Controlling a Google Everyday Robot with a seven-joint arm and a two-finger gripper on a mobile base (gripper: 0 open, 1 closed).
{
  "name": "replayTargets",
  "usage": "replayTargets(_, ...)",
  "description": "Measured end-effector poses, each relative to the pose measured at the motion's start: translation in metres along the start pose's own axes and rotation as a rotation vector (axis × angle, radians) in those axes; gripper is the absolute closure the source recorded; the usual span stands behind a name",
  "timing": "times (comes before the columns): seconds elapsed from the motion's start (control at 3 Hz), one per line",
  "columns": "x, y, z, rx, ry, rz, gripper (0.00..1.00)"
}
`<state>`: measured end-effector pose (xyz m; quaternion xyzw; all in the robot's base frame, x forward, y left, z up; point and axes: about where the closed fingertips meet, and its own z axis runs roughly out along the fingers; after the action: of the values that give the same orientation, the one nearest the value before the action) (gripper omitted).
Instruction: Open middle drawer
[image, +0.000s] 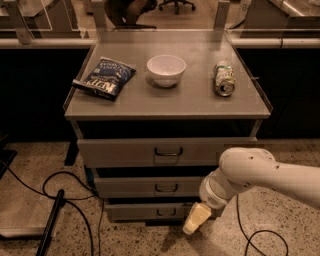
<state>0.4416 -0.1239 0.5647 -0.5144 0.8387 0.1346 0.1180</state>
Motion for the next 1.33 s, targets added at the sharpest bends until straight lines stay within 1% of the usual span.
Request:
replayTargets(0.33, -0.011, -0.036, 0.011, 0.098, -0.07, 0.038, 0.0)
replayTargets(0.67, -0.011, -0.036, 0.011, 0.098, -0.07, 0.038, 0.0)
replayTargets(1.0, -0.013, -0.039, 0.026, 0.12, -0.072, 0.041, 0.0)
replayTargets(1.33, -0.013, -0.056, 0.054, 0.165, -0.095, 0.102, 0.0)
